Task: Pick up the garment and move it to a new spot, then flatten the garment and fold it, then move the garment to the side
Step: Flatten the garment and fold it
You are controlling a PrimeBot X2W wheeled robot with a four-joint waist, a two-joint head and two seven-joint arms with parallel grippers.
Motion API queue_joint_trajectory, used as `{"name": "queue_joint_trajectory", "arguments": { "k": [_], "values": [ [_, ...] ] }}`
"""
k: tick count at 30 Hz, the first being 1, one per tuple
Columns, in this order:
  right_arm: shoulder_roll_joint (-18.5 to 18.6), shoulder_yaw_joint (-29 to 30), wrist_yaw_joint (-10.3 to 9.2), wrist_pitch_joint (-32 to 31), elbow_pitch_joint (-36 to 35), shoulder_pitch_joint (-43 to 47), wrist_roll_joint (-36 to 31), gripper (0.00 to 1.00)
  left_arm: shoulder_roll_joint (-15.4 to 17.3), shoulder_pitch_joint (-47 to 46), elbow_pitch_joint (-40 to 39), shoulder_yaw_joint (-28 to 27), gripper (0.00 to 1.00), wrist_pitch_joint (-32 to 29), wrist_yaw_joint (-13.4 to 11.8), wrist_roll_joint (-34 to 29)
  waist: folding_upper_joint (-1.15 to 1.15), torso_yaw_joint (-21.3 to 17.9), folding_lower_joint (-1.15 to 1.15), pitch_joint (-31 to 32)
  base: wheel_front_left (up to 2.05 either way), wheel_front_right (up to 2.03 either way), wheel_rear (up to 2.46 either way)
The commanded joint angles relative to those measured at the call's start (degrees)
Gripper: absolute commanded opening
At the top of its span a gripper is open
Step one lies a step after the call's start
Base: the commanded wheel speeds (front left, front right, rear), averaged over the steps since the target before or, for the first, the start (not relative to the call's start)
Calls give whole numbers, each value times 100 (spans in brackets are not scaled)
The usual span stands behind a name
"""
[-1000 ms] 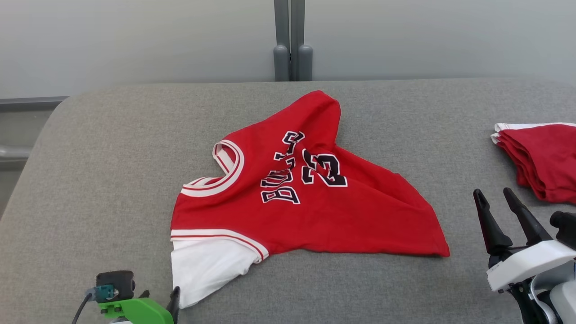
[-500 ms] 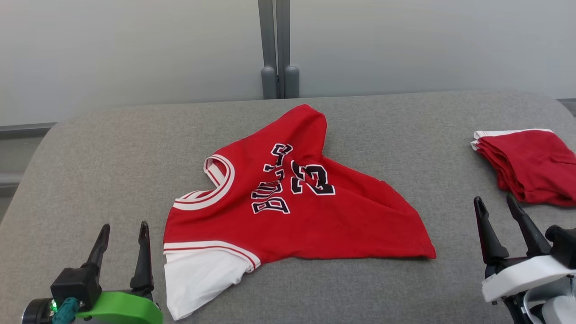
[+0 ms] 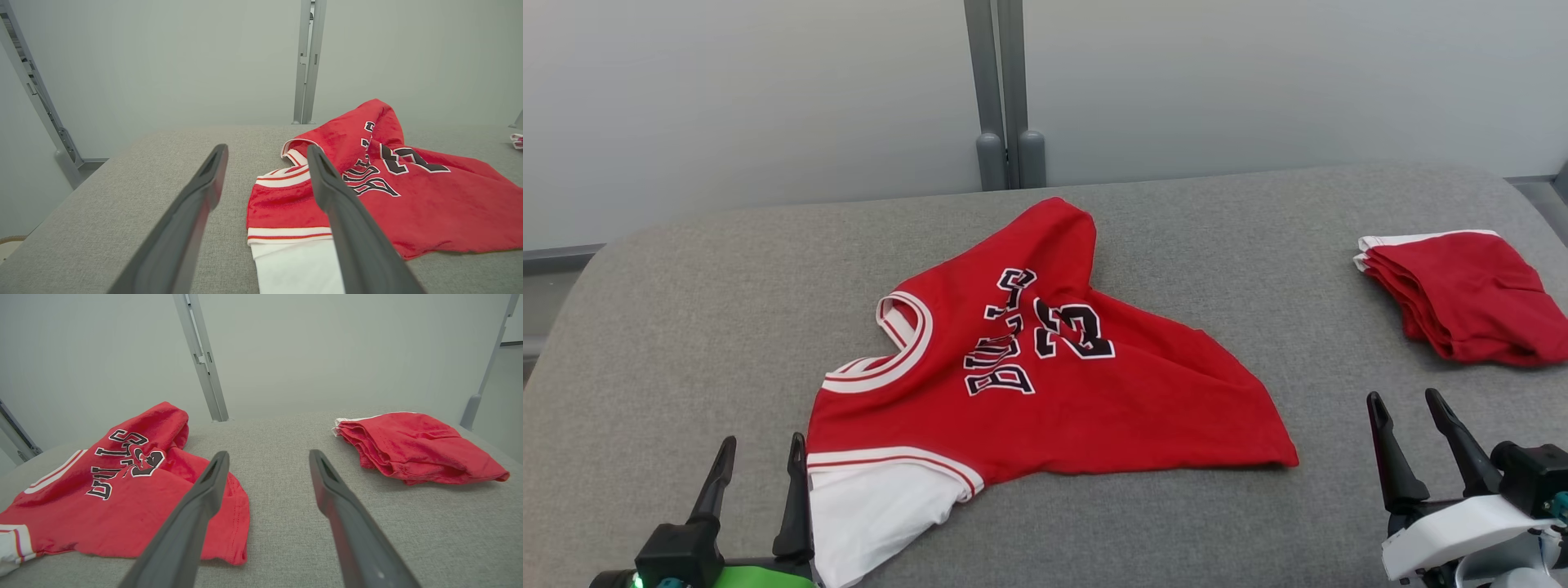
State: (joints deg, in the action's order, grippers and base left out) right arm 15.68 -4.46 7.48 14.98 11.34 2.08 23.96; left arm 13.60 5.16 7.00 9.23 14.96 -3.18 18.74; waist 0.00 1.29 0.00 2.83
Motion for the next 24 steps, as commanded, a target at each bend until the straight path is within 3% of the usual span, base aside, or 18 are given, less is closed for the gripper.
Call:
{"name": "queue_joint_trajectory", "arguments": {
  "k": [1, 19, 24],
  "values": [
    [17, 0, 2, 25, 20, 22, -44, 100, 19, -44, -16, -49, 100, 25, 25, -55, 0, 12, 0, -3, 0, 0, 0],
    [150, -143, 2, 18, 212, -81, 63, 100, -141, -47, 193, -151, 100, -44, 222, -219, 0, 99, 0, -22, 0, 0, 0],
    [371, -720, 1, -650, 546, -207, 249, 100, -119, -93, 269, -18, 100, -502, 360, -60, 0, 167, 0, -82, 0, 0, 0]
  ]
}}
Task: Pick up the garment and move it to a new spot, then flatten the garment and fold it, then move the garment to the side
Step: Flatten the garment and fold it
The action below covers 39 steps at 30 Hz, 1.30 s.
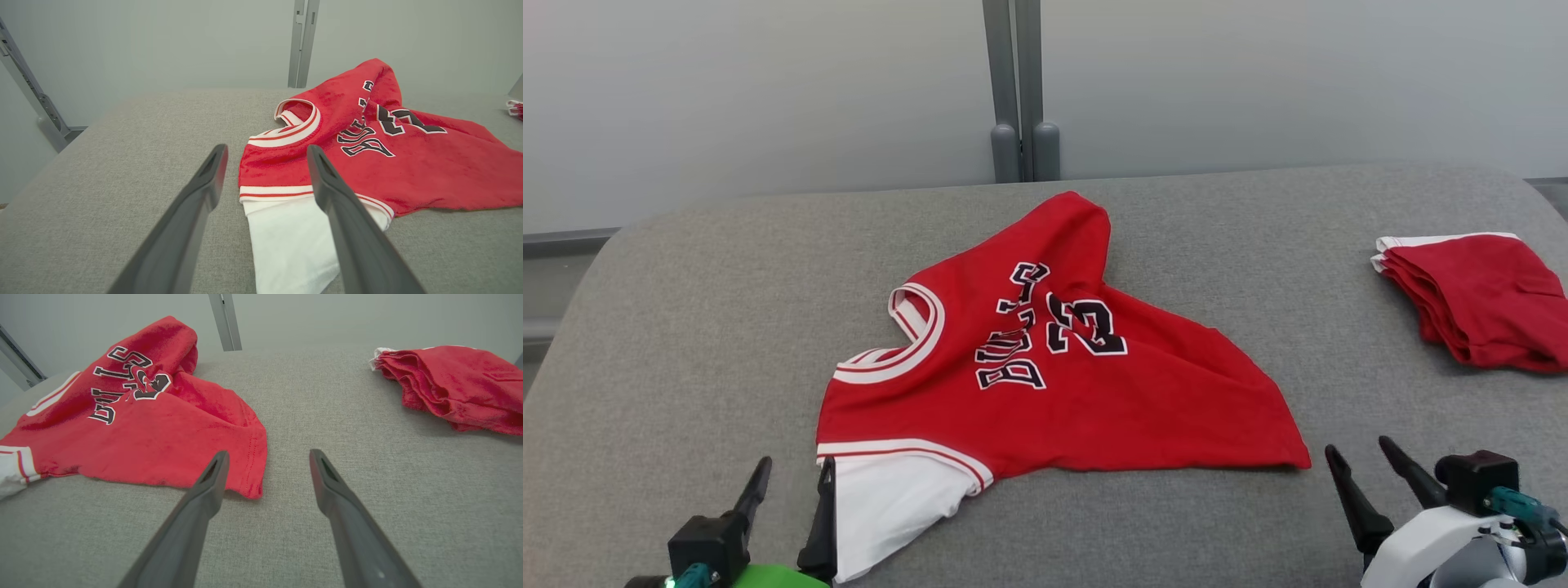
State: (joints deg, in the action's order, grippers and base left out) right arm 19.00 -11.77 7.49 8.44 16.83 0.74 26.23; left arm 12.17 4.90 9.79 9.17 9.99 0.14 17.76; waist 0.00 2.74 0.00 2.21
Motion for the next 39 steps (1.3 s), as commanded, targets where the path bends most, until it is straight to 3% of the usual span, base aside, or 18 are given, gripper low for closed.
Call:
{"name": "queue_joint_trajectory", "arguments": {
  "k": [1, 5, 11, 33, 34, 35, 36, 37, 39],
  "values": [
    [109, -127, 0, -190, 83, -135, 70, 100, -18, -55, 33, 21, 100, -247, 68, 169, 0, 49, 0, -37, 0, 0, 0],
    [245, -494, 0, -797, 354, -348, 367, 100, 80, 9, 128, 190, 100, -1209, 152, 304, 0, 142, 0, -72, 0, 0, 0],
    [288, -721, 1, -1157, 645, -630, 571, 100, 116, -33, 130, 308, 100, -1949, 198, 524, 0, 268, 0, -161, 0, 0, 0],
    [245, -1180, 1, -1030, 1220, -1240, 924, 100, 28, -662, 890, 575, 100, -2207, 400, 709, 0, 419, 0, -715, 0, 0, 0],
    [246, -1213, 1, -1007, 1221, -1252, 957, 89, 25, -675, 913, 583, 100, -2206, 405, 725, 0, 418, 0, -718, 0, 0, 0],
    [253, -1238, 1, -989, 1228, -1262, 969, 85, 18, -672, 945, 593, 100, -2239, 412, 744, 0, 417, 0, -718, 0, 0, 0],
    [261, -1265, 1, -983, 1238, -1272, 997, 55, 0, -659, 995, 605, 100, -2278, 419, 778, 0, 414, 0, -718, 0, 0, 0],
    [266, -1283, 1, -968, 1247, -1280, 1018, 49, -9, -658, 1034, 611, 100, -2307, 431, 809, 0, 413, 0, -717, 0, 0, 0],
    [276, -1326, 0, -935, 1266, -1294, 1045, 49, 1, -684, 1119, 616, 100, -2326, 444, 854, 0, 406, 0, -712, 0, 0, 0]
  ]
}}
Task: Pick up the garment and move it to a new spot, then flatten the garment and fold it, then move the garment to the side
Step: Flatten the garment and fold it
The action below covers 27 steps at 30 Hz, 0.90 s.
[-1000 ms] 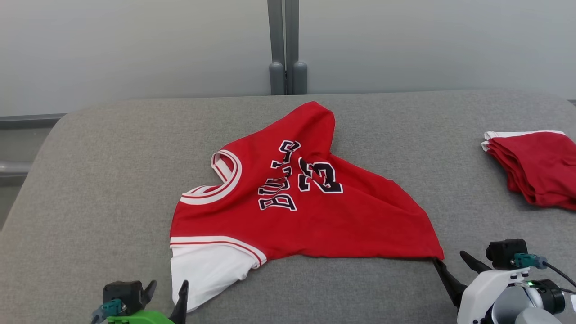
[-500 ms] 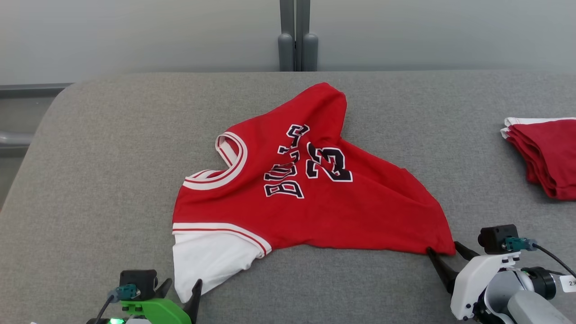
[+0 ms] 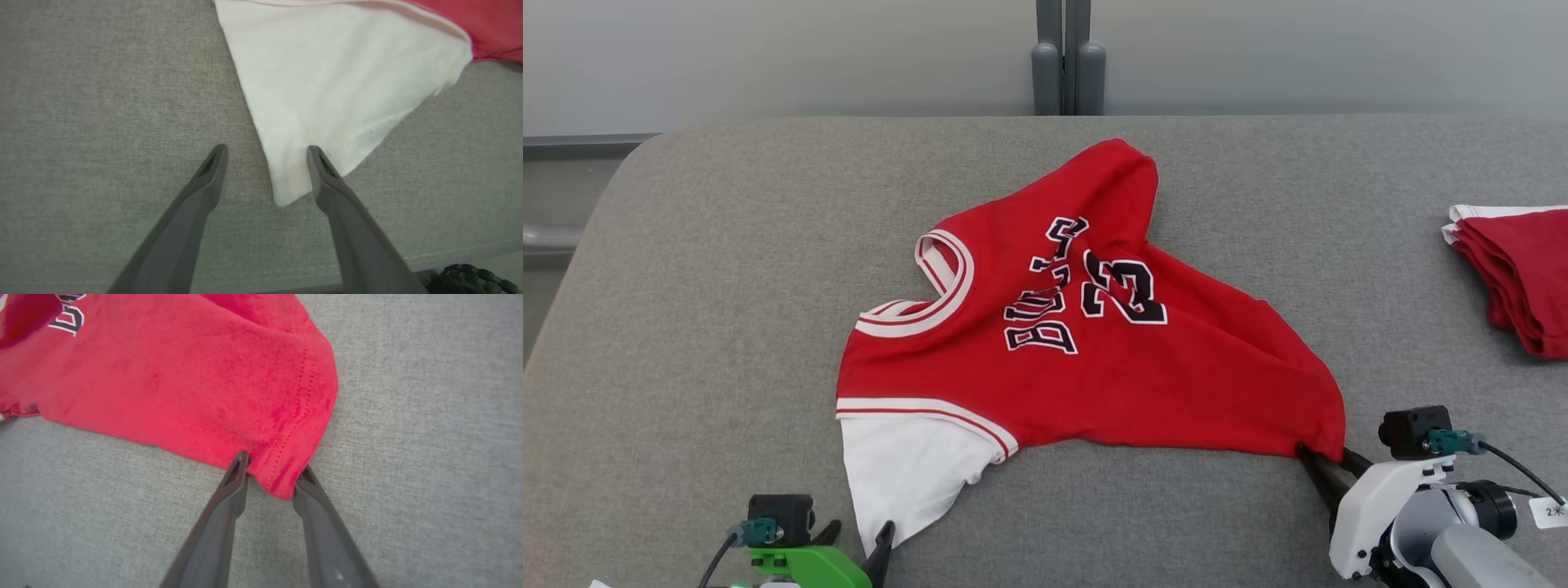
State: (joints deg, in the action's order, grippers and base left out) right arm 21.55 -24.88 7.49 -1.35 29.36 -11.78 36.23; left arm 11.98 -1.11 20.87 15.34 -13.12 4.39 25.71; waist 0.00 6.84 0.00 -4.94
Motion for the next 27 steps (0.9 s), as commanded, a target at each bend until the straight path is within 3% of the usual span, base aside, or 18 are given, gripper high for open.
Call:
{"name": "queue_joint_trajectory", "arguments": {
  "k": [1, 6, 7, 8, 9, 10, 11, 12, 19, 27],
  "values": [
    [24, -39, 0, 49, 25, -49, 68, 48, 10, -86, 80, -1, 100, -34, 26, 94, 0, -10, 0, 3, 0, 0, 0],
    [52, -135, 0, 100, 72, -113, 114, 44, -24, -111, 297, 60, 100, -87, 126, 251, 0, -24, 0, -6, 0, 0, 0],
    [60, -157, 0, 99, 82, -122, 133, 39, -31, -122, 333, 78, 100, -79, 148, 276, 0, -25, 0, -8, 0, 0, 0],
    [68, -174, 1, 102, 89, -129, 149, 35, -32, -134, 359, 94, 92, -66, 166, 301, 0, -24, 0, -12, 0, 0, 0],
    [76, -198, 0, 113, 100, -135, 163, 25, -34, -147, 395, 121, 65, -55, 177, 319, 0, -23, 0, -13, 0, 0, 0],
    [80, -219, 1, 123, 106, -139, 181, 15, -35, -156, 424, 140, 45, -43, 190, 341, 0, -22, 0, -13, 0, 0, 0],
    [85, -240, 0, 127, 115, -148, 200, 0, -27, -178, 459, 166, 22, -35, 208, 346, 0, -23, 0, -13, 0, 0, 0],
    [94, -256, 0, 132, 123, -154, 213, 0, -21, -196, 486, 186, 0, -13, 222, 344, 0, -24, 0, -12, 0, 0, 0],
    [146, -359, 0, 306, 159, -186, 267, 0, 73, -247, 564, 266, 0, 209, 253, 368, 0, -35, 0, 107, 0, 0, 0],
    [195, -330, 1, 647, -35, -73, 396, 0, 270, -117, 171, 144, 0, 562, 104, 261, 0, -56, 0, 330, 0, 0, 0]
  ]
}}
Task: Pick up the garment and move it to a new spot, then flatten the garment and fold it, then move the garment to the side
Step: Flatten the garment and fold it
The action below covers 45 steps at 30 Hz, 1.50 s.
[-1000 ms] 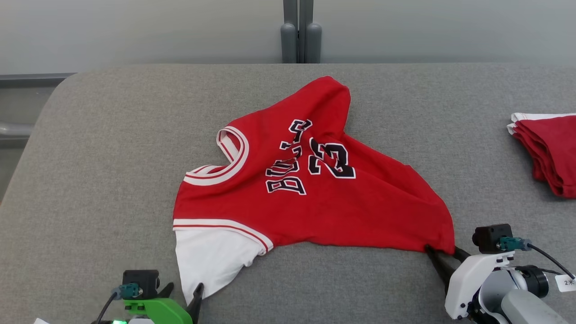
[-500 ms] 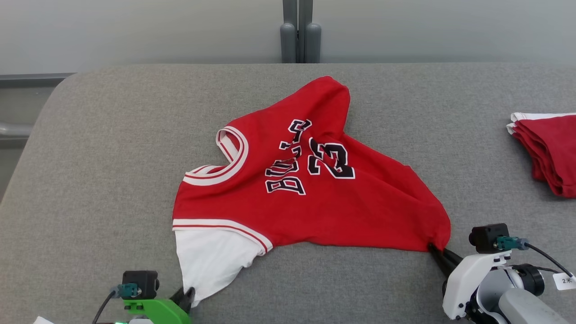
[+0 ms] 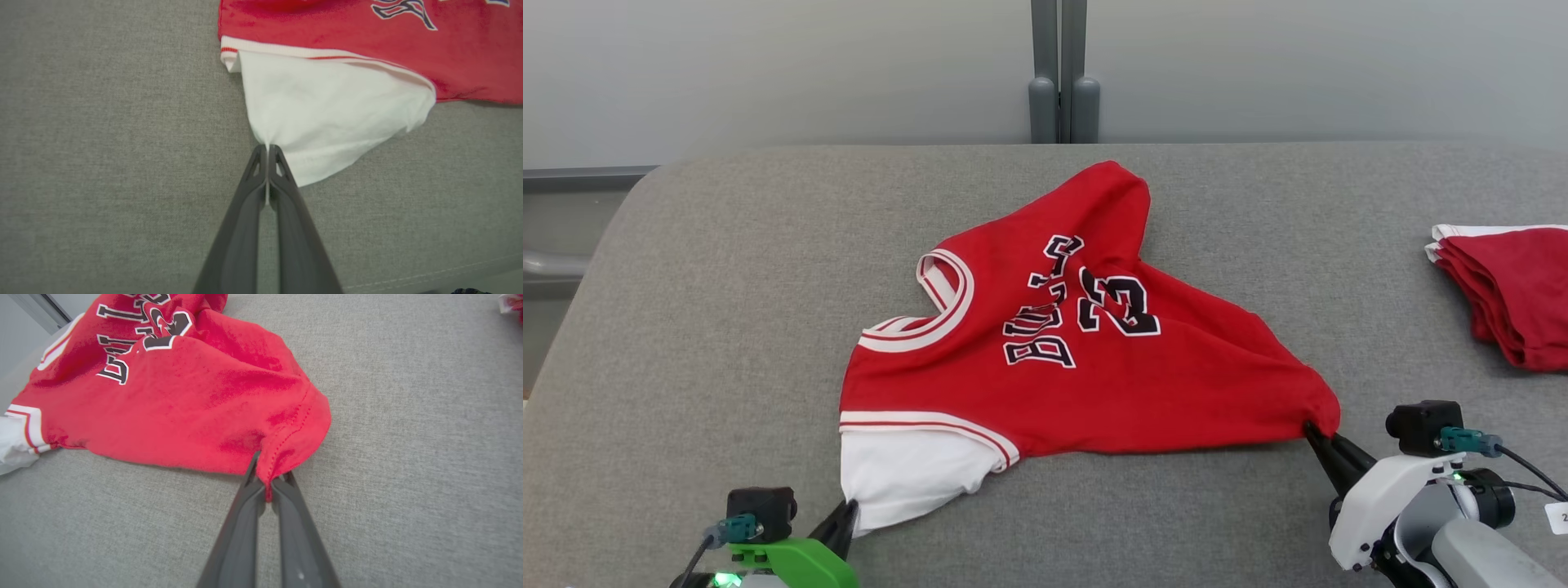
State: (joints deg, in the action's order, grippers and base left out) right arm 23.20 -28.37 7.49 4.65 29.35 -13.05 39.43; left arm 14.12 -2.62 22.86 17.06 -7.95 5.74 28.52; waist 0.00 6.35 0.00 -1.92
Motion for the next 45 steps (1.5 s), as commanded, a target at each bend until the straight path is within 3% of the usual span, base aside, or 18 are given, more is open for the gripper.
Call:
{"name": "queue_joint_trajectory", "arguments": {
  "k": [1, 10, 21, 26, 34, 45],
  "values": [
    [37, 20, 0, 83, -94, 58, 111, 0, 76, 31, -111, -46, 0, 82, -51, -32, 0, -12, 0, 35, 0, 0, 0],
    [276, -18, 1, 161, -829, -638, 468, 0, 391, -849, -863, -123, 0, 516, 16, -301, 0, -93, 0, -426, 0, 0, 0],
    [744, -222, 1, -199, -1191, -3123, 797, 0, 751, -3939, -373, -16, 0, 444, 155, -379, 0, -181, 0, -1839, 0, 0, 0],
    [934, -366, 1, -271, -965, -4480, 1006, 0, 912, -5490, 173, 212, 0, 524, 175, -476, 0, -215, 0, -2386, 0, 0, 0],
    [790, -570, 1, -243, -298, -6603, 1585, 0, 1324, -7734, 1023, 939, 0, 764, 176, -780, 0, -302, 0, -3044, 0, 0, 0],
    [772, -887, 1, 88, 586, -8450, 1949, 0, 1180, -9867, 2089, 1188, 0, 1370, 168, -622, 0, -317, 0, -3309, 0, 0, 0]
  ]
}}
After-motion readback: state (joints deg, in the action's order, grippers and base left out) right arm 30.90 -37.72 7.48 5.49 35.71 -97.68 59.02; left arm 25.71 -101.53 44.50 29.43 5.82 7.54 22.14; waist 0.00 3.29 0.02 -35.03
